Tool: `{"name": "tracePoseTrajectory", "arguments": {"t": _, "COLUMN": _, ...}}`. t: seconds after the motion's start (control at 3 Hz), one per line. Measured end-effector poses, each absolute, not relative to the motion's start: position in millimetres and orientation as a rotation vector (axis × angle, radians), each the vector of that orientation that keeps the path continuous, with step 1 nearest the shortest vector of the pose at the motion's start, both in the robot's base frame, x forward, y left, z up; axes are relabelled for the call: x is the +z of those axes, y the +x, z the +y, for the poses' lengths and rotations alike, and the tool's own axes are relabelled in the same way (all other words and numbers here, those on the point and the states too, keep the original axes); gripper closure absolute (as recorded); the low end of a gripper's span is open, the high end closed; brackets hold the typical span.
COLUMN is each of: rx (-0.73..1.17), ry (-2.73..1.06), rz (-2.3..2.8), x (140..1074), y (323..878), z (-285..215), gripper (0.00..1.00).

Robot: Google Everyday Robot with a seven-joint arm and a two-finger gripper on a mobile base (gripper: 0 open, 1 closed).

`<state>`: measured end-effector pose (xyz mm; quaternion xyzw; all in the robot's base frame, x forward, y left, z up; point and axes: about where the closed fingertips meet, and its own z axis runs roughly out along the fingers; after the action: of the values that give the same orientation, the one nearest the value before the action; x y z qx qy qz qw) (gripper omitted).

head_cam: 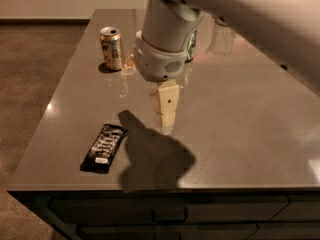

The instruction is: Pick rxbar chocolate

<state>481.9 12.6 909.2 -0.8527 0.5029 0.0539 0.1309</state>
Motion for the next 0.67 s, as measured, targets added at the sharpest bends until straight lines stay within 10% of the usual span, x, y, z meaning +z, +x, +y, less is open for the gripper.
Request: {"name": "tracePoseTrajectory", "arguments": {"t": 0.67, "rx": 0.189, "ry": -2.639, "rz": 1.301, "x": 883, "y": 475, "z": 39, "gripper": 0.00}}
